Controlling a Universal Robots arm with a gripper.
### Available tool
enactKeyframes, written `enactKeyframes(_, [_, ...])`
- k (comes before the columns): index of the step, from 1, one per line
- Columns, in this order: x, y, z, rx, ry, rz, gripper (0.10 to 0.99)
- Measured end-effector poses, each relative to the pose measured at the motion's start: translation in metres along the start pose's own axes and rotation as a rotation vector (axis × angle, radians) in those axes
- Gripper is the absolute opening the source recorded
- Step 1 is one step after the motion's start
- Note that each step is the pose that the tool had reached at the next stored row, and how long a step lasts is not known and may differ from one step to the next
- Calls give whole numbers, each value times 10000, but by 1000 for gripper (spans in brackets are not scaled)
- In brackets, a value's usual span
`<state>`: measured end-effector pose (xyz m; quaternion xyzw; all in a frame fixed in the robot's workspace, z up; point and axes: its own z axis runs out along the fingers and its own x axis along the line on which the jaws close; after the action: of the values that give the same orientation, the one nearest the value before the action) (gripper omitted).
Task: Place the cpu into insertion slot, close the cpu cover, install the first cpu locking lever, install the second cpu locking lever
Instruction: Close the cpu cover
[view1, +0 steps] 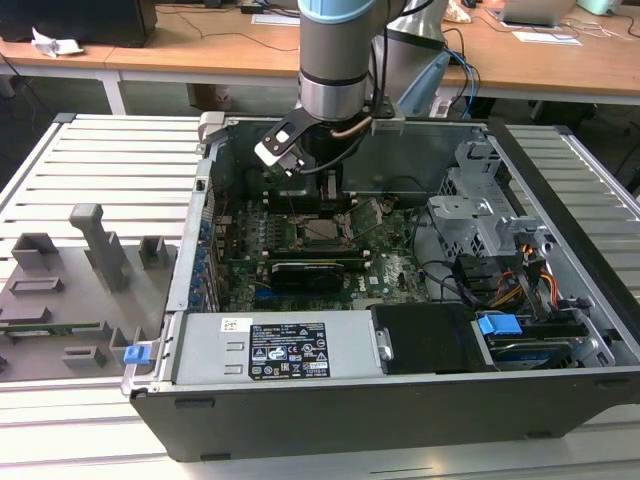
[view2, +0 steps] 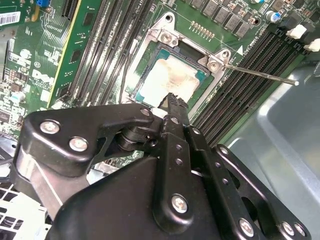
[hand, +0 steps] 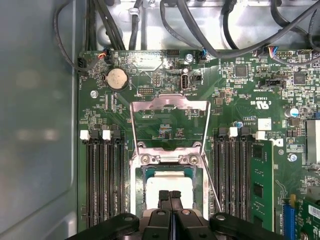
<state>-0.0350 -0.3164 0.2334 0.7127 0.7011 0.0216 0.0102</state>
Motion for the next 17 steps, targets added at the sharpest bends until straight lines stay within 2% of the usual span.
enactKeyframes(5, [1,3,-55,0,1,-1,106])
enactKeyframes(8, [3,6,-125,0,0,-1,106])
enactKeyframes(17, [5,12,-257,0,0,0,106])
